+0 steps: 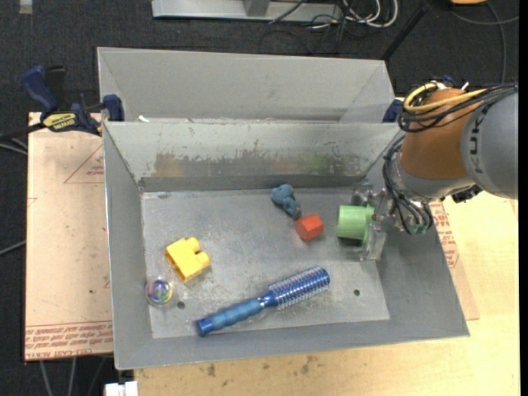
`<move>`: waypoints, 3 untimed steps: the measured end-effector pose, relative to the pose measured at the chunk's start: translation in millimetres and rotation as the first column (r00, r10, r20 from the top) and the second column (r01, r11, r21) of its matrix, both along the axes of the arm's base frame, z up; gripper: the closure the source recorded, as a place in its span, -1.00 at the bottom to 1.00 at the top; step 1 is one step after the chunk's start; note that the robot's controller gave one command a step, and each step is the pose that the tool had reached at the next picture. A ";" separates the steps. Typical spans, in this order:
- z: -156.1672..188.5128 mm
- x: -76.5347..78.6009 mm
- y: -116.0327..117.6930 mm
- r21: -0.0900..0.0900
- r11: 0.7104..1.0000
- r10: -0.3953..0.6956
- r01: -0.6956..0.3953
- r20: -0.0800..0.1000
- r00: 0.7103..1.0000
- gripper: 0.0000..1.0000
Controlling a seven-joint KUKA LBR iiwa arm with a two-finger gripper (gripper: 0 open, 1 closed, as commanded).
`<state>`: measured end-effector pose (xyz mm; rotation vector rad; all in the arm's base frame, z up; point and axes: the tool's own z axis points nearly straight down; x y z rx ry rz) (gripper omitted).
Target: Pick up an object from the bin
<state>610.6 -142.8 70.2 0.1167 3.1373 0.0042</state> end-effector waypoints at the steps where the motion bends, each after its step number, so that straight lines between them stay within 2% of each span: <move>1: 0.7 1.1 0.6 0.000 1.000 0.002 -0.002 0.003 1.000 -1.00; 2: 3.1 2.5 0.3 -0.001 1.000 0.002 -0.002 0.006 1.000 1.00; 3: 6.5 4.2 0.4 -0.003 1.000 0.003 -0.003 0.003 1.000 1.00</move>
Offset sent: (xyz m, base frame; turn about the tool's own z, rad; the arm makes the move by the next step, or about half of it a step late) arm 0.0000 0.0000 0.0000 0.0000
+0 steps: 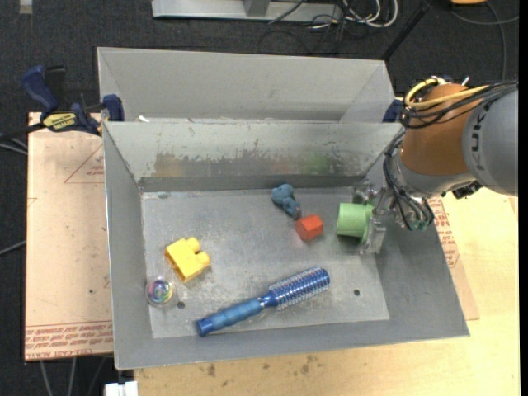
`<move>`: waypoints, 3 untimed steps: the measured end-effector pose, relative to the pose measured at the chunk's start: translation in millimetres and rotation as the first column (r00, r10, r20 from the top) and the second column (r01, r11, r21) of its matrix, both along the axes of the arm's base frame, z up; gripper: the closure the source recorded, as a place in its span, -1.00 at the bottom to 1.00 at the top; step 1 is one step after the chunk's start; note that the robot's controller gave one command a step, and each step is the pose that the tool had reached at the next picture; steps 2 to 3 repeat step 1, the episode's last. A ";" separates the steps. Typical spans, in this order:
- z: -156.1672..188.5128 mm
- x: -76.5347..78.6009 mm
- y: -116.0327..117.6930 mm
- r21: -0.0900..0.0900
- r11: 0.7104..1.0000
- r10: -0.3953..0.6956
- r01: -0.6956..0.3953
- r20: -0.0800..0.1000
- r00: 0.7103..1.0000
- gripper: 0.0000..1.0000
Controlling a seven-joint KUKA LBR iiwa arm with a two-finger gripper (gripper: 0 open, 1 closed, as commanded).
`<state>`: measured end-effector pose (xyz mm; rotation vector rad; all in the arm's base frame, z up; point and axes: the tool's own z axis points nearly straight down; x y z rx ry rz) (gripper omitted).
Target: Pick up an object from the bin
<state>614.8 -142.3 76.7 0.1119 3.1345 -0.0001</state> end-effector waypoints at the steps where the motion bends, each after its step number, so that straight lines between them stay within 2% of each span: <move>1: 94.7 2.4 0.0 -0.001 1.000 0.001 -0.001 0.006 1.000 1.00; 3: 94.7 2.4 0.0 -0.001 1.000 0.001 -0.001 0.006 1.000 1.00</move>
Offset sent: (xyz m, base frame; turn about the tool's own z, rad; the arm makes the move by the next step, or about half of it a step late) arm -0.0001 0.0002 0.0894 0.0000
